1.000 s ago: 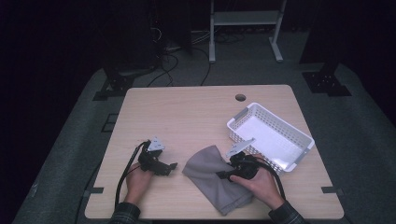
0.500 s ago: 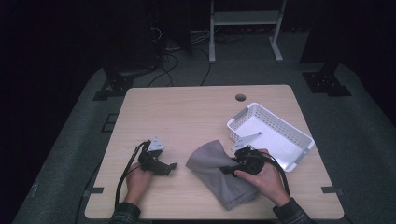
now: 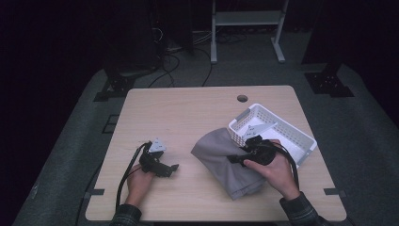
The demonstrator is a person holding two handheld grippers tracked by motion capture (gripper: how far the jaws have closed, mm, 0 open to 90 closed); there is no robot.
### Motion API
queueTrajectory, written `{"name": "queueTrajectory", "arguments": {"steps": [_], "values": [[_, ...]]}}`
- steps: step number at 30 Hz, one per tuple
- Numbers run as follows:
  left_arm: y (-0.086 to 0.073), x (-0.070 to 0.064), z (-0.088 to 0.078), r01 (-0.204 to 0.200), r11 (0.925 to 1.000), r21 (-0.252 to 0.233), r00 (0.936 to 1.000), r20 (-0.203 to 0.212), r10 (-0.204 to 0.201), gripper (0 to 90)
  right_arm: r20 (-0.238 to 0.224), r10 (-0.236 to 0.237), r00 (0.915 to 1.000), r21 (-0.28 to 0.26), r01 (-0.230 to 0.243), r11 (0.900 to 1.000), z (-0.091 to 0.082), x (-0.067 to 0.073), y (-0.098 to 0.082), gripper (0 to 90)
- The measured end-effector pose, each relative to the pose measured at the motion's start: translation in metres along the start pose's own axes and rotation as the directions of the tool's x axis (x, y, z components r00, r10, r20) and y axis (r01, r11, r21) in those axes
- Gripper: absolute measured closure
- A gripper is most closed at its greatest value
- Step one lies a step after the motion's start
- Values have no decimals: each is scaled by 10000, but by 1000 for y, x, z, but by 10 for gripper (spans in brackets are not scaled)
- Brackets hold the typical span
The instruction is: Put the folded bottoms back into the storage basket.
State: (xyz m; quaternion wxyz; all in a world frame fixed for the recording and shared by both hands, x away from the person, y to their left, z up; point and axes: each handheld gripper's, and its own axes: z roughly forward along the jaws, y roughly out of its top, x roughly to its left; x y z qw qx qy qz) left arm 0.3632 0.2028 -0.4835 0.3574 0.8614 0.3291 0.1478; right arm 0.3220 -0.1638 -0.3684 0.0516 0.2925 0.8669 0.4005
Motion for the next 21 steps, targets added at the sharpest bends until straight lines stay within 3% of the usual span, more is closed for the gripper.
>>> {"name": "queueTrajectory", "arguments": {"steps": [21], "values": [[0,0,0,9,10000,-30,10000,-7,-9,0,489,181,9986,-453,-159,9988,-34,-21,20,625]]}}
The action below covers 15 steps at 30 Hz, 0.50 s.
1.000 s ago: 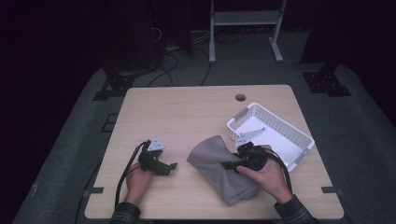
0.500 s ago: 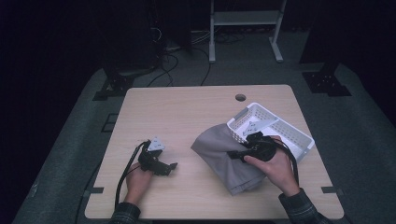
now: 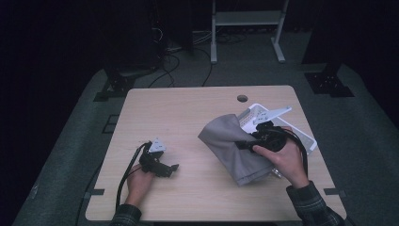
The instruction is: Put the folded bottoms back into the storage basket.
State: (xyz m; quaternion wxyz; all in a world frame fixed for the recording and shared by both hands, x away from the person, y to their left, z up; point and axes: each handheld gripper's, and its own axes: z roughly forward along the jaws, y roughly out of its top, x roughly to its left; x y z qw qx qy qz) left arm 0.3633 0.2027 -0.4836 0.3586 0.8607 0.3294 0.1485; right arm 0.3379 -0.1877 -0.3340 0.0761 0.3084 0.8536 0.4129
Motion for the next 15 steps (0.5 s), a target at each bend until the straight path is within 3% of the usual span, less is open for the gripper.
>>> {"name": "queueTrajectory", "arguments": {"steps": [15], "values": [[0,0,0,12,10000,-35,10000,-8,-12,0,574,176,9982,-143,-168,9998,-20,-20,7,624]]}}
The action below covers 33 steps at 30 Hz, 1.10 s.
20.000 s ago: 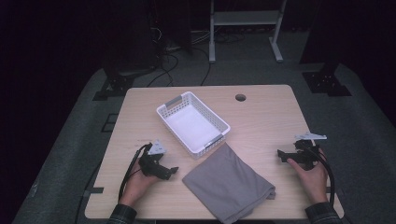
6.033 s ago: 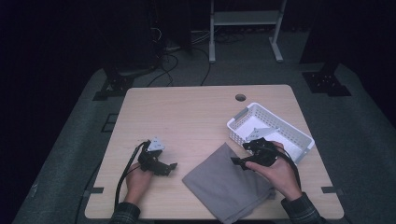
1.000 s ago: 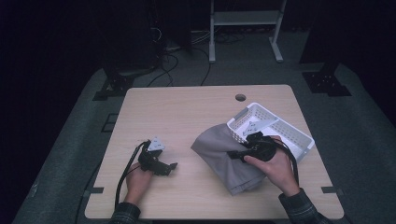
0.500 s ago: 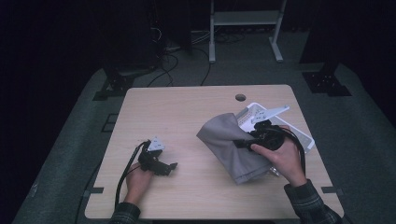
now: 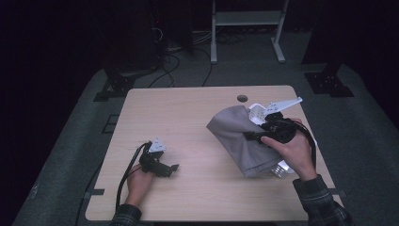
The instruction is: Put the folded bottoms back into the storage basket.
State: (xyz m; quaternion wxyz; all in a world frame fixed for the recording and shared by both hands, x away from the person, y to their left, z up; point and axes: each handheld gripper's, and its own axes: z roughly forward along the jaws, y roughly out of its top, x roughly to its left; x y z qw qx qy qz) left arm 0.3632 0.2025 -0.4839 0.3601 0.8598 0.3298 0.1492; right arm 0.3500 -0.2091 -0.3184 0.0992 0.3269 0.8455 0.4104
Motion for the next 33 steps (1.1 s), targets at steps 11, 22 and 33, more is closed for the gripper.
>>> {"name": "queueTrajectory", "arguments": {"steps": [11,22,33], "values": [[0,0,0,-5,10000,27,10000,11,5,0,472,166,9987,82,-171,9998,-9,-24,-1,623],[0,0,0,-15,10000,59,10000,19,15,0,1025,445,9937,228,-471,9986,-21,-51,-6,624],[0,0,0,-8,10000,56,10000,21,8,0,1181,525,9916,383,-574,9976,-24,-76,-13,623]]}}
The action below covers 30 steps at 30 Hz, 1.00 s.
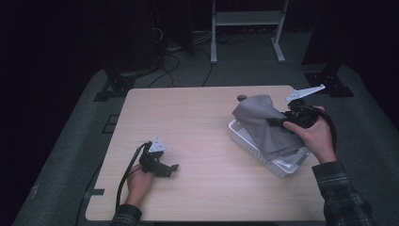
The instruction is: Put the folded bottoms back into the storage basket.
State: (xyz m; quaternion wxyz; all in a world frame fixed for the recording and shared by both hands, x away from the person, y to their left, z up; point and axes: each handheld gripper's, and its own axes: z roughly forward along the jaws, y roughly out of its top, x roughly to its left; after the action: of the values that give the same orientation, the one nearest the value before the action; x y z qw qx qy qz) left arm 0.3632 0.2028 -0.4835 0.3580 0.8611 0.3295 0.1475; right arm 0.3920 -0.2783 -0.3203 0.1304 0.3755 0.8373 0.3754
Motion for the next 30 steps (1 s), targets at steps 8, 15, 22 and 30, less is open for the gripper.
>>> {"name": "queueTrajectory", "arguments": {"steps": [8,15,22,30], "values": [[0,0,0,37,10000,-53,10000,-8,-37,0,-21,-95,10000,132,95,9999,2,-18,-6,622],[0,0,0,11,10000,-56,10000,-25,-11,0,-30,-105,9999,320,106,9994,11,-32,-13,619],[0,0,0,-4,10000,-28,10000,-13,4,0,-177,-113,9998,552,123,9984,22,-41,-21,615],[0,0,0,7,10000,-35,10000,-9,-7,0,-399,-45,9992,876,79,9961,37,-43,-31,608]]}}
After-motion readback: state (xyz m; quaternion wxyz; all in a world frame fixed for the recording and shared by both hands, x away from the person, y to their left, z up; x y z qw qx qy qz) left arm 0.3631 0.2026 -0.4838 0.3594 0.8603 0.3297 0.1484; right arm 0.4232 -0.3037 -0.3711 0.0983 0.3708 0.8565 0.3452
